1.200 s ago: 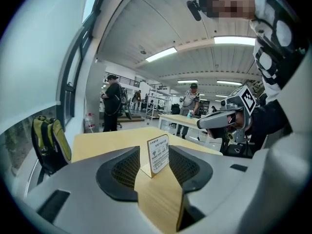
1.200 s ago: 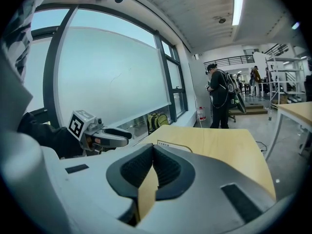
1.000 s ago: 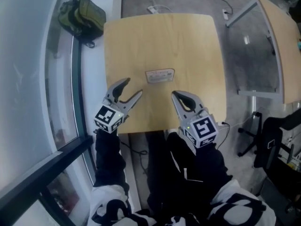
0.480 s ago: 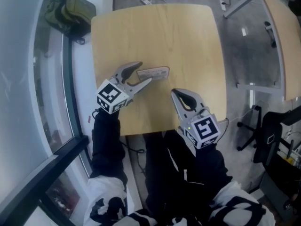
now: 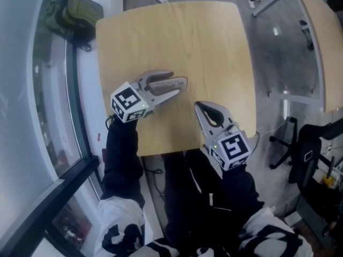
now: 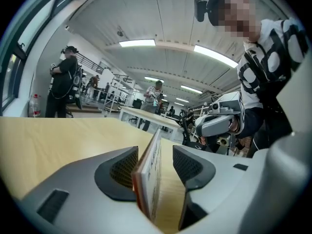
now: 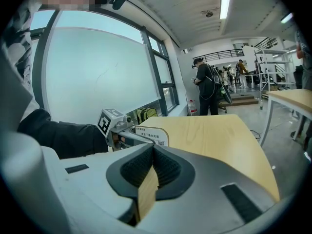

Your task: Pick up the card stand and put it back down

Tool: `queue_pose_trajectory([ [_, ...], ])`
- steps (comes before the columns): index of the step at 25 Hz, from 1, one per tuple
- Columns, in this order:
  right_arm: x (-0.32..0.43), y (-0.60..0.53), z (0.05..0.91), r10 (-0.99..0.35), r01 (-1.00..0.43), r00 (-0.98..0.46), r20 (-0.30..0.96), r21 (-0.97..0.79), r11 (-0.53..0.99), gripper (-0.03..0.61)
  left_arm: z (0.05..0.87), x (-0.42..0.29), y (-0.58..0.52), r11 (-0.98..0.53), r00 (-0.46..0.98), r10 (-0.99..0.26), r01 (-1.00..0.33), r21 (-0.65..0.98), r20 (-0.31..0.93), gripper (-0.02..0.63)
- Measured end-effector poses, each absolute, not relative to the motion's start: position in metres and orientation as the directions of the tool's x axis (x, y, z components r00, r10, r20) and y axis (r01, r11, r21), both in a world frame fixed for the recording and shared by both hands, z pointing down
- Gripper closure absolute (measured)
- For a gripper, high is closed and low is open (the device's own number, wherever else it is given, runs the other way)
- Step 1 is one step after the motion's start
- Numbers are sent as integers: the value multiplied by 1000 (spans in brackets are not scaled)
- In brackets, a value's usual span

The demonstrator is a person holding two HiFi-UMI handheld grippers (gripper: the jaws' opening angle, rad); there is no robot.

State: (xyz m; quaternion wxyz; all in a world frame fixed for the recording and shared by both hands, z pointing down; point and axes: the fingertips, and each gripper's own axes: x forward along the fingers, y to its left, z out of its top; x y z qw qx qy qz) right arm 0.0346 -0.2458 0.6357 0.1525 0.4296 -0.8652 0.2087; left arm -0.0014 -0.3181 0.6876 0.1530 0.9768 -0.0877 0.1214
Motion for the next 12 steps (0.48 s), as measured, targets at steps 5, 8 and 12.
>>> queue_pose_trajectory([
  [5, 39, -248, 635, -683, -812, -579, 445, -234, 535, 560, 690, 6, -317, -942, 958, -96, -176, 285, 272, 508],
  [8, 40, -249, 632, -685, -810, -582, 439, -238, 536, 560, 689, 10, -313, -946, 959, -64, -147, 290, 277, 576],
  [12, 42, -248, 625, -692, -810, -584, 425, -244, 534, 560, 690, 17, -303, -950, 951, -37, -128, 286, 306, 591],
])
